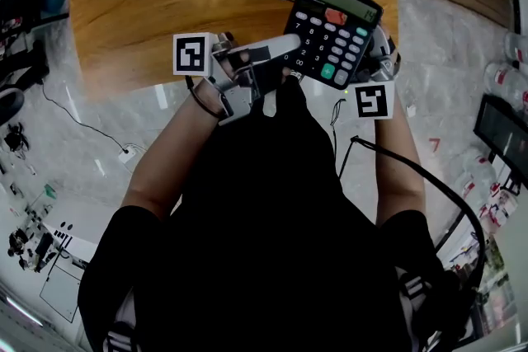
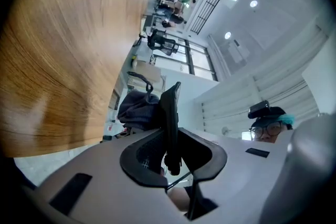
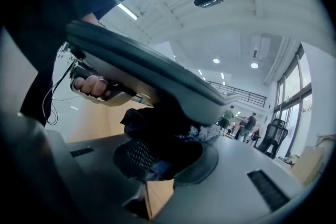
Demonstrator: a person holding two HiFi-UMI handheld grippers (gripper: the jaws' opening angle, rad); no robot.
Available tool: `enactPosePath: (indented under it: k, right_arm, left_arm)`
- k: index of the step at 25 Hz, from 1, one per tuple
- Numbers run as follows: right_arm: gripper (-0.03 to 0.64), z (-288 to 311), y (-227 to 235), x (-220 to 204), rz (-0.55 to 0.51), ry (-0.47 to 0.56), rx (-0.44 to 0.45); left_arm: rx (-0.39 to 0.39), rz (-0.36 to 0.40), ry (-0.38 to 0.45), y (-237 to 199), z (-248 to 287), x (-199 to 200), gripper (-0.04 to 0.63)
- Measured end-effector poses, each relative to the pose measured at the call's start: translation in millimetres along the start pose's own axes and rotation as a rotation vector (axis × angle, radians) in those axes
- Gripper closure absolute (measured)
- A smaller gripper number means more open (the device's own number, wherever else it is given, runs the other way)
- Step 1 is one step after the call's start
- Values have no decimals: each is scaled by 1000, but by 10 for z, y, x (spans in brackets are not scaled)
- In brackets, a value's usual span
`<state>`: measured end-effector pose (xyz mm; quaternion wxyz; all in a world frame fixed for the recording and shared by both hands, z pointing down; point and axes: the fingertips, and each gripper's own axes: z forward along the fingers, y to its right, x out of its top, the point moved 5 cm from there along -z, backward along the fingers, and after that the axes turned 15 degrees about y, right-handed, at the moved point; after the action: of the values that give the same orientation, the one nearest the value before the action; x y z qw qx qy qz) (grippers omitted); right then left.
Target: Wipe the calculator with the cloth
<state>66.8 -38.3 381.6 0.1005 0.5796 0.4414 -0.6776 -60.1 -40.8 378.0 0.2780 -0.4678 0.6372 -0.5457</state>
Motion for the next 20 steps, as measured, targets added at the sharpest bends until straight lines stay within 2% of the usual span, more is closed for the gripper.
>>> enactPosePath:
  k: [4, 8, 11, 13, 17, 20]
  right_arm:
    - [557, -28, -175, 70, 17, 14, 39]
    - [557, -190, -381, 263, 13, 45, 114]
    - [557, -293, -381, 322, 0, 55, 140]
    - [557, -319, -261, 263, -2, 42, 104]
    - [557, -203, 21, 107, 21, 40, -22]
    - [557, -25, 99, 20, 52, 47, -64]
  left_arm:
    - [-4, -19, 27, -3, -6, -10, 522]
    - [-3, -36, 74, 11, -30, -29, 522]
    - [-4, -52, 83, -19, -34, -47, 522]
    - [-9, -69, 70, -30, -23, -51, 522]
    - [-29, -113, 34, 5, -2, -43, 522]
    - [-27, -103, 3, 28, -2, -36, 522]
